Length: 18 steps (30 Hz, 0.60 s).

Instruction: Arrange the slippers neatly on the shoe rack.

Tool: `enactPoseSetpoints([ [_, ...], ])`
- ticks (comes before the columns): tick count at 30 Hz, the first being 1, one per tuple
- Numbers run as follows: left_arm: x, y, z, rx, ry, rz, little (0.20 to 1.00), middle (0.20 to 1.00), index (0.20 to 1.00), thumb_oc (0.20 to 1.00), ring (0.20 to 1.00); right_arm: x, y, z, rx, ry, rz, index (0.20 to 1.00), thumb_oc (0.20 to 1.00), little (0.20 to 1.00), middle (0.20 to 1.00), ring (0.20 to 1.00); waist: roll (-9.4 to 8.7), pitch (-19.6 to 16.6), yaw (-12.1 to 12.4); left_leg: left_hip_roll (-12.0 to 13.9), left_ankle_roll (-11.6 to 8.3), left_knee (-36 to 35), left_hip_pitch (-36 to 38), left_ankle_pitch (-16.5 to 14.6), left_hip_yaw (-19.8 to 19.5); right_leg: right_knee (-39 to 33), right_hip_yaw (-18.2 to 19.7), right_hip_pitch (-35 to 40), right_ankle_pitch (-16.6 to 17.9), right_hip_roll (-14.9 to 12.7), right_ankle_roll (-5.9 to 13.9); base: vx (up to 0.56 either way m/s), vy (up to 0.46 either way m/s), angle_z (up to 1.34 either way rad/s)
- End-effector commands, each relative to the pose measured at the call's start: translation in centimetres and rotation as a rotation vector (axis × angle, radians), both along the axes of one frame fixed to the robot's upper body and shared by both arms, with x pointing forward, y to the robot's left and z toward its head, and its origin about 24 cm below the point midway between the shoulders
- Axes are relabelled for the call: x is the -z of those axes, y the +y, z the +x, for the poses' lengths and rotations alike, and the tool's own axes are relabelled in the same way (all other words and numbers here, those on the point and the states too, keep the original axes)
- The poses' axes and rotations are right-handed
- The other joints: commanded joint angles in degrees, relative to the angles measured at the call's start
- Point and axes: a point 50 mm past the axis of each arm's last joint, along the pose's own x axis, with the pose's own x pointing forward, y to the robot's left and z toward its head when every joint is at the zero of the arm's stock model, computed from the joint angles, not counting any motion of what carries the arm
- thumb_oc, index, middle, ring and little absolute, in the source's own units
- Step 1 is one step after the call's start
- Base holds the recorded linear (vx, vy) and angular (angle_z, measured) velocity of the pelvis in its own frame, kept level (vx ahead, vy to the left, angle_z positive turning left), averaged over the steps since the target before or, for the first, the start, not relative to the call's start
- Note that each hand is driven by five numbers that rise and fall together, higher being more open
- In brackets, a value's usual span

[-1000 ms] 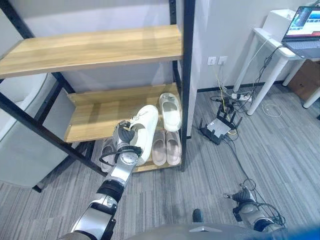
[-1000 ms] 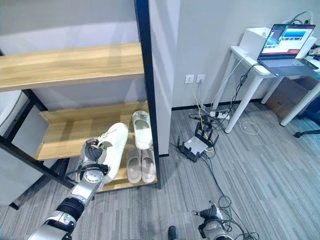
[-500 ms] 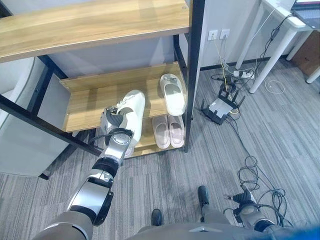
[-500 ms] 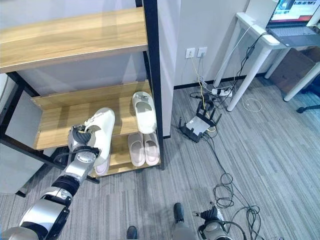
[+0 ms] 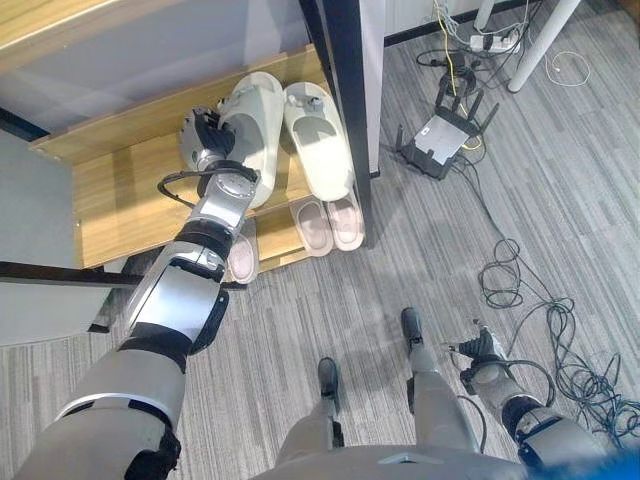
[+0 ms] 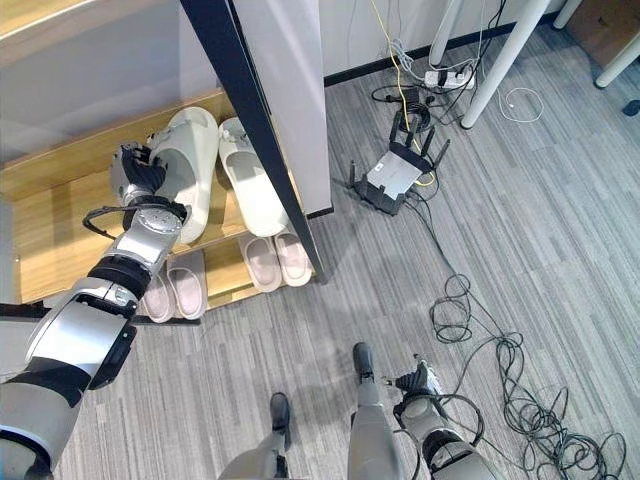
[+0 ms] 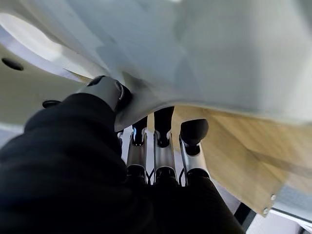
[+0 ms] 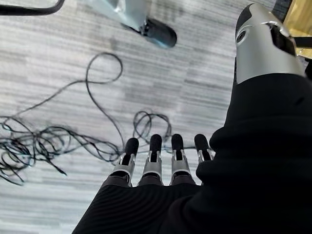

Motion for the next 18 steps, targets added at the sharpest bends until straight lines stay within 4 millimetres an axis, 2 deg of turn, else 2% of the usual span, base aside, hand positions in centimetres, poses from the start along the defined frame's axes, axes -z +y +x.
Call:
enactPoseSetpoints([
  [1,-2.8,2.3,-0.2,-0.105,-0.109,-0.018,0.2,0.2,0.2,0.2,0.2,0.1,-0.1,-0.1,0.035,-0.008,-0.004,1.0,1.0,1.0,1.0,1.0,-0.54,-1.4,1.6,-1.48,-0.57,0.37,-1.1,0.21,-2.84,1.26,-3.7,5.02,-6.49,-2.15,4.24,0.0,0.0,0.0],
  [7,-2.6,0.6,0.0,-0.072,-0.106,0.068,0.2,0.2,0.2,0.2,0.2,0.2,0.2,-0.3,0.02,-0.011,-0.003,1.0,1.0,1.0,1.0,1.0,-1.28,-1.67,1.94,-1.12,-0.64,0.37,-0.17,-0.09,-3.05,1.15,-4.64,6.37,-7.21,-1.96,4.15,0.02,-0.013,0.01],
  [13,-1.0,0.8,0.0,-0.097,-0.041,-0.001,0.2,0.2,0.2,0.2,0.2,0.4,0.8,-0.4,0.003,-0.006,0.007,1.0,1.0,1.0,1.0,1.0,-1.71,-2.07,1.55,-0.91,-0.78,0.37,-0.48,-0.05,-2.91,1.0,-4.75,6.17,-7.24,-1.87,4.1,0.0,0.0,0.01],
  [18,0.0,1.4,-0.2,-0.126,-0.023,-0.079,0.2,0.2,0.2,0.2,0.2,0.5,0.9,-0.5,0.008,0.005,0.0,1.0,1.0,1.0,1.0,1.0,-2.75,-3.17,1.46,-0.6,-0.76,0.37,-0.9,-0.2,-2.0,0.63,-4.48,5.39,-6.68,-1.69,4.29,0.0,-0.004,0.02],
])
